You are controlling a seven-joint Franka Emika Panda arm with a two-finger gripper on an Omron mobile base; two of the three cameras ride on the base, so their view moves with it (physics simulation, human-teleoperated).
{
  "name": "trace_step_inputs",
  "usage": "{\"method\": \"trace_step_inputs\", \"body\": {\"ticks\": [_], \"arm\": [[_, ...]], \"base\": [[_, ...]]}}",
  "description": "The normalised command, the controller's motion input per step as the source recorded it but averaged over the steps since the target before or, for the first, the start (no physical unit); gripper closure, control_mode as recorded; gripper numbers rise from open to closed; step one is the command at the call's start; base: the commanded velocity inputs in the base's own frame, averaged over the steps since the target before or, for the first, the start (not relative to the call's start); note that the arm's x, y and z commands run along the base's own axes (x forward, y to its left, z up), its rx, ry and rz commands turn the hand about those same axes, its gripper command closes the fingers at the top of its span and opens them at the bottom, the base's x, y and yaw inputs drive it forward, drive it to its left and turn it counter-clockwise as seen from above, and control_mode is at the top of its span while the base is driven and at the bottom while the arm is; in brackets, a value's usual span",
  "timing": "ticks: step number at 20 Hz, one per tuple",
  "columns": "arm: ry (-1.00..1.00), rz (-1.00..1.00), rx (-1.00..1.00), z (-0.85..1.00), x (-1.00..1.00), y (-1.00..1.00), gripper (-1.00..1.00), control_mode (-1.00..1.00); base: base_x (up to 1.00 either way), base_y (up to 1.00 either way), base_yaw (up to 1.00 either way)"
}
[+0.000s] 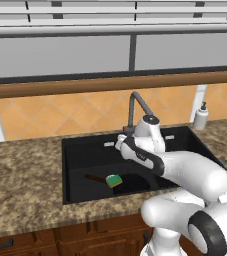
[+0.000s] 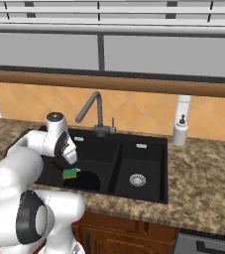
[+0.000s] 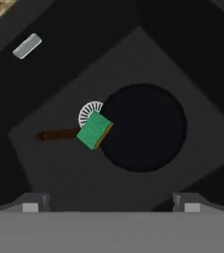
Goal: Pick the pan and sponge and place them into the sink. Then turn on the water.
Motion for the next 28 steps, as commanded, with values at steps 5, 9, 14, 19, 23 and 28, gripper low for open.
{"method": "trace_step_inputs", "body": {"ticks": [5,9,14,19,23,28], "arm": [[-0.13,0.45,0.00,0.80,-0.44,-0.63,-1.00,-1.00],[0.00,0.20,0.00,0.37,-0.12,-0.70,-1.00,-1.00],[0.03,0.00,0.00,0.00,0.33,-0.63,-1.00,-1.00],[0.06,-0.08,0.03,0.00,0.60,-0.64,-1.00,-1.00],[0.05,-0.05,0.06,0.00,0.45,-0.67,-1.00,-1.00],[0.05,0.00,0.13,0.01,0.10,-0.52,-1.00,-1.00]], "base": [[0.00,0.00,0.00],[0.00,0.00,0.00],[0.00,0.00,0.00],[0.00,0.00,0.00],[0.00,0.00,0.00],[0.00,0.00,0.00]]}}
